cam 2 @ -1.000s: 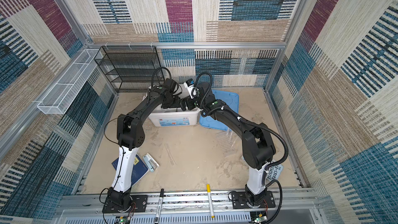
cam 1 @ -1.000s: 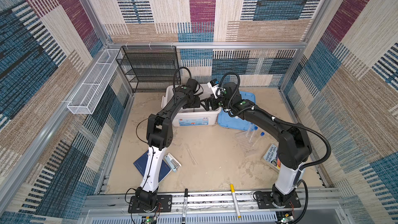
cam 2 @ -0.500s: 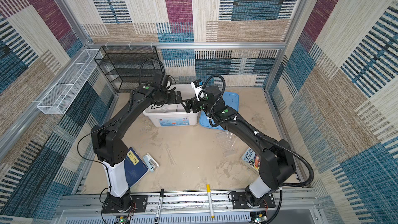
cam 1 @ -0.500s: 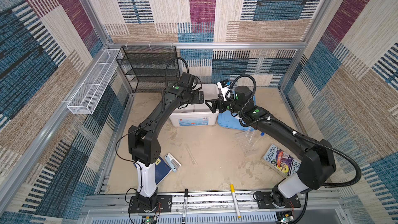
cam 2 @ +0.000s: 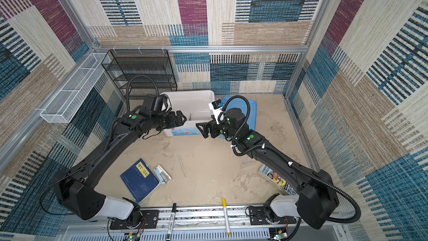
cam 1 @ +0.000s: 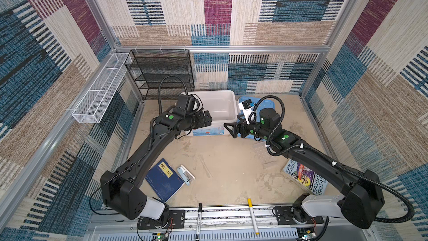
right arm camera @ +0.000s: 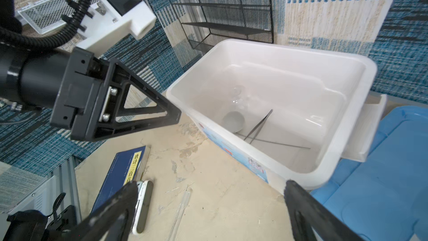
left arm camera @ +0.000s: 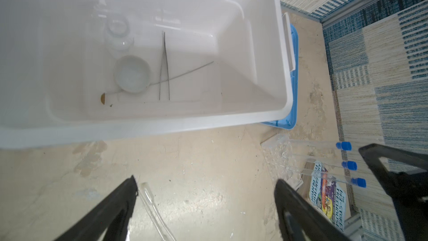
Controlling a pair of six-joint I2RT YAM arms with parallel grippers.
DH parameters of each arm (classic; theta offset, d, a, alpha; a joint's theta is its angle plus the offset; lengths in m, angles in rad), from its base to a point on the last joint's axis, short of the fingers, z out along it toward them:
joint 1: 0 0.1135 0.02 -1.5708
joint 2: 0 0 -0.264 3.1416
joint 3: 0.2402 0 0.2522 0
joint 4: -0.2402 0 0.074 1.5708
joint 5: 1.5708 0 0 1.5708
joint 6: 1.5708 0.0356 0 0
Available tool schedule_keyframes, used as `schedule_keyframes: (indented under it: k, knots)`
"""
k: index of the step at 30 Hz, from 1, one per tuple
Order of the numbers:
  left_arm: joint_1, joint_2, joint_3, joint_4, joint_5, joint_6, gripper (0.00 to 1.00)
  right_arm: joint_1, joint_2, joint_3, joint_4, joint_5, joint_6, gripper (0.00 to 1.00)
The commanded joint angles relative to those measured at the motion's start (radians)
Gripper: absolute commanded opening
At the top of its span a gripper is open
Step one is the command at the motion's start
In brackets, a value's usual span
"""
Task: Organize the chemistry lab equipment
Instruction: 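Move the left gripper down to the glass dropper while the right gripper withdraws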
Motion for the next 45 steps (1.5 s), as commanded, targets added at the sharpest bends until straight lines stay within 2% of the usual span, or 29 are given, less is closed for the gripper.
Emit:
schedule_keyframes:
  k: [1,8,16,27,35,45]
  knots:
    - [-0.006,-0.038,-0.083,0.01,-0.013,-0.103,0.89,0.038,-0.002,-0.022,-0.017,0.038,0.006,0.99]
    - [-0.024,-0.049,-0.251,0.036,-0.03,-0.216,0.78,0.099,0.021,-0.08,-0.008,0.117,0.012,1.0]
    - [-0.037,-0.017,-0.411,0.154,-0.024,-0.342,0.63,0.154,0.06,-0.116,0.013,0.141,0.026,0.99]
    - [-0.074,0.106,-0.439,0.192,-0.076,-0.354,0.4,0.183,0.07,-0.135,0.027,0.208,0.04,1.0]
    - [-0.086,0.176,-0.437,0.188,-0.111,-0.36,0.4,0.184,0.053,-0.151,0.028,0.244,0.022,0.99]
    - [-0.089,0.212,-0.422,0.188,-0.117,-0.352,0.33,0.184,0.06,-0.158,0.034,0.255,0.018,1.0]
